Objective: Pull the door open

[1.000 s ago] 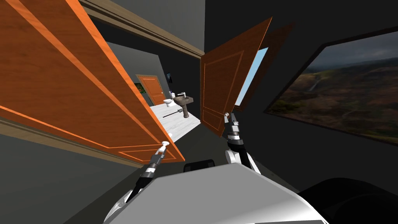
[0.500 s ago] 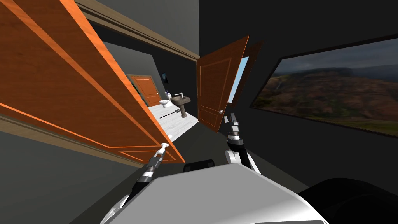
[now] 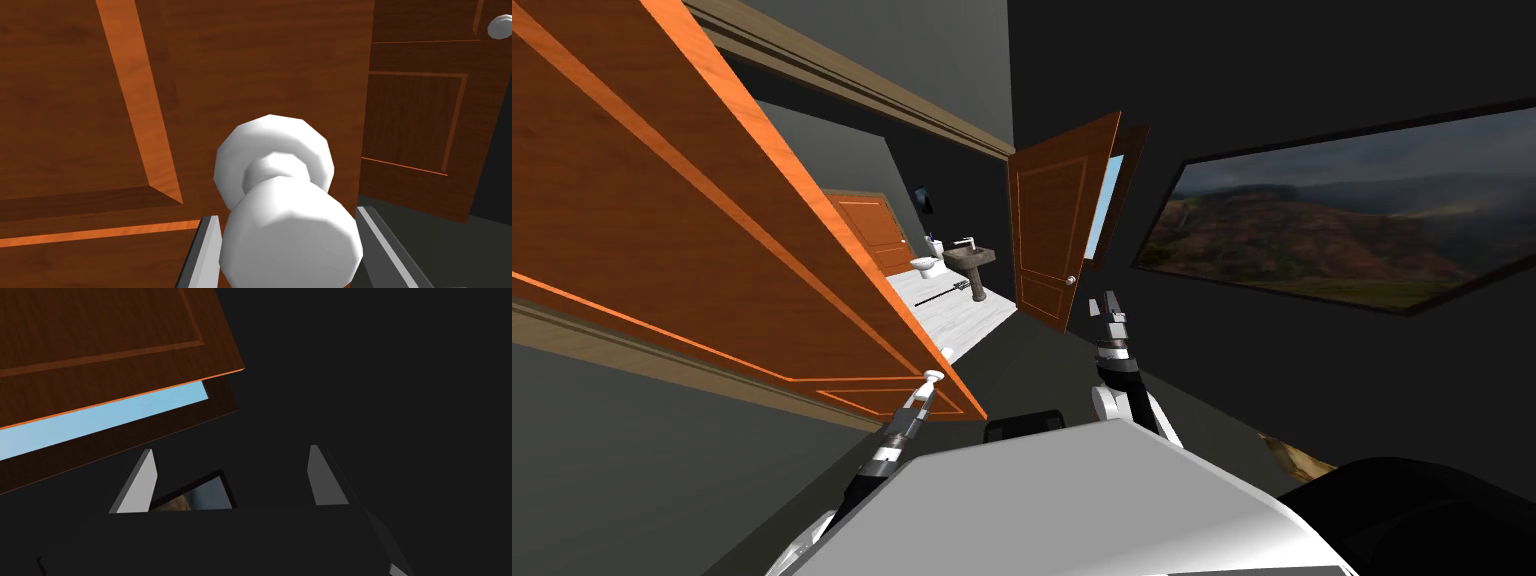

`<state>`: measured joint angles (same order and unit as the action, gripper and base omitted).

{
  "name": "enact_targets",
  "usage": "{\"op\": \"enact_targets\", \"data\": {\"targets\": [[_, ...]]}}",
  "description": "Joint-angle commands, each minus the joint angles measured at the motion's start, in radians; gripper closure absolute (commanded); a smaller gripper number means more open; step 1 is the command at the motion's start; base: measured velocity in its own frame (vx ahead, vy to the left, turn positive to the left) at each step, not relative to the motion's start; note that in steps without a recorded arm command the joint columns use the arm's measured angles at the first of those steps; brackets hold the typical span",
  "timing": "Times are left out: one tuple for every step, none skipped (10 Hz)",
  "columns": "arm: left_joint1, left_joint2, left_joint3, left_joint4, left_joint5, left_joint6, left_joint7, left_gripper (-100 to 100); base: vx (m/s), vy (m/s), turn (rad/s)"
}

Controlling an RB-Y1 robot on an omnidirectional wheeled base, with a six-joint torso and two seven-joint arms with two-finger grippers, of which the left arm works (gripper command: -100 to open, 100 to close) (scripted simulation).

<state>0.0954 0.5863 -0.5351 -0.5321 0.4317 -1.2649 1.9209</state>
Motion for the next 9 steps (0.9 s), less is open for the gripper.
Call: {"op": "enact_targets", "data": {"targets": [[0.007, 0.002, -0.007, 0.014, -0.003, -0.025, 0.007, 100, -0.215, 0.104, -0.191], [0.009, 0.004, -0.010, 0.023, -0.004, -0.038, 0.012, 100, -0.227, 0.091, -0.177], [0.011, 0.006, -0.013, 0.032, -0.005, -0.051, 0.017, 100, -0.224, 0.093, -0.156], [0.013, 0.008, -0.016, 0.039, -0.006, -0.062, 0.020, 100, -0.214, 0.101, -0.147], [0.015, 0.010, -0.019, 0.047, -0.007, -0.072, 0.024, 100, -0.179, 0.088, -0.143], [0.015, 0.010, -0.019, 0.049, -0.007, -0.076, 0.026, 100, -0.144, 0.062, -0.066], [0.023, 0.010, -0.021, 0.028, -0.009, -0.061, 0.019, 100, -0.063, 0.021, -0.013], [0.022, 0.009, -0.024, 0.037, -0.010, -0.067, 0.022, 100, -0.142, 0.034, -0.126], [0.021, 0.009, -0.024, 0.039, -0.010, -0.068, 0.022, 100, -0.172, 0.053, -0.168]]}}
